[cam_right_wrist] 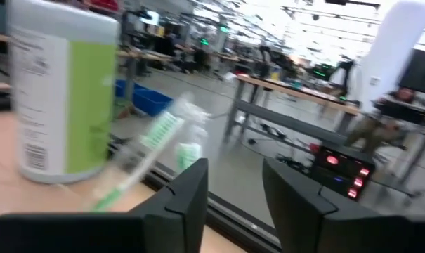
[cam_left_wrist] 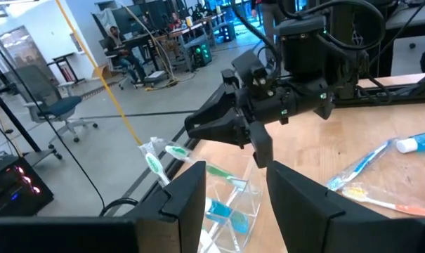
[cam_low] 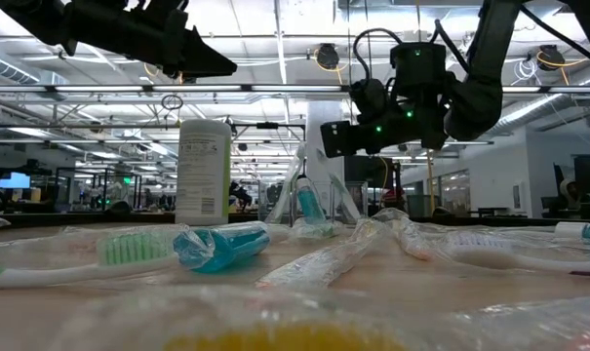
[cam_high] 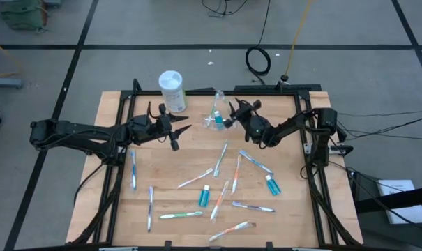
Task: Pick & Place toothbrushing station
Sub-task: Put the green toothbrush into the transparent organizer, then put the blue toothbrush into the transparent organizer
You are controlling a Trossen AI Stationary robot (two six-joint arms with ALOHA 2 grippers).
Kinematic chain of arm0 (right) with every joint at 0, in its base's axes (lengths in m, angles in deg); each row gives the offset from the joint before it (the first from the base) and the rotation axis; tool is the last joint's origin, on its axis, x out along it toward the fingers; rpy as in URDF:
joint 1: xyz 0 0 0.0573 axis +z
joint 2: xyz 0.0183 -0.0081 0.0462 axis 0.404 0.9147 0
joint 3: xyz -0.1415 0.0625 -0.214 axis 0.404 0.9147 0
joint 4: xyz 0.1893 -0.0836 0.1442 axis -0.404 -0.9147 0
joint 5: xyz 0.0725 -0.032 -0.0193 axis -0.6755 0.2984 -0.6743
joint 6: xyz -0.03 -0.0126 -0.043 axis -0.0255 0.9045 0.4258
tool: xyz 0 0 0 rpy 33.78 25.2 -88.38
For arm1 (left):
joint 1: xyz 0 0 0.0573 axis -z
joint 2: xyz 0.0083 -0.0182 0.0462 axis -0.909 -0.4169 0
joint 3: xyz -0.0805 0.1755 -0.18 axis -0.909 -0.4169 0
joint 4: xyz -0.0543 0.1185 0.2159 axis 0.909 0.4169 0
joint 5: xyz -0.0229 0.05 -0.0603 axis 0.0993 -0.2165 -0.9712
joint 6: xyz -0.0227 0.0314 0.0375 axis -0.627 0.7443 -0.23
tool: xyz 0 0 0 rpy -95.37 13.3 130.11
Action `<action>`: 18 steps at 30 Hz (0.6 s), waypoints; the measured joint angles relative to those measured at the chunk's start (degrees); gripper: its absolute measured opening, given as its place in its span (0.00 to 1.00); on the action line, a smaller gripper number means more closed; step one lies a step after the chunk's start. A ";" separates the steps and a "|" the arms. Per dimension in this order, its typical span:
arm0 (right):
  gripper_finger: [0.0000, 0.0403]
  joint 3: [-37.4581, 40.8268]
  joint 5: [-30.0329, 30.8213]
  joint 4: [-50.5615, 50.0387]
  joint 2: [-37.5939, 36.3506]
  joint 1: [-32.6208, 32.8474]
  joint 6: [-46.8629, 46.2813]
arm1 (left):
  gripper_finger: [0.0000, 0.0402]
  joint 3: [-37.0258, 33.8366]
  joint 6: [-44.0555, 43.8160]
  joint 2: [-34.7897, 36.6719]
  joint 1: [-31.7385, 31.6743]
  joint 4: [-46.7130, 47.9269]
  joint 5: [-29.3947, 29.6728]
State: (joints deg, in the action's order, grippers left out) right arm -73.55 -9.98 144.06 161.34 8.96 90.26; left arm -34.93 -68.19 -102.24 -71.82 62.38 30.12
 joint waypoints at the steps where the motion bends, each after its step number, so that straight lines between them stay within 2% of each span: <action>1: 0.35 0.00 0.98 -0.69 -0.02 0.00 0.13 | 0.39 0.00 0.00 0.00 0.00 0.12 0.00; 6: 0.41 0.00 2.25 -1.95 -0.02 0.94 5.82 | 0.39 0.00 0.00 0.00 0.00 0.45 0.00; 11: 0.43 0.00 2.13 -1.95 -0.04 4.37 12.46 | 0.39 0.00 -0.01 0.00 0.00 0.49 -0.01; 14: 0.43 0.03 2.71 -2.17 -1.91 6.55 15.62 | 0.39 0.00 -1.80 0.00 0.00 0.77 -0.02; 18: 0.43 0.02 6.72 -2.62 -6.52 9.23 20.83 | 0.39 0.00 -6.39 0.00 0.01 2.58 -0.02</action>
State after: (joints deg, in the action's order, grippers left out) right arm -73.53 -3.26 141.43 154.82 18.19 111.09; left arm -34.93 -74.58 -102.24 -71.81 64.96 30.10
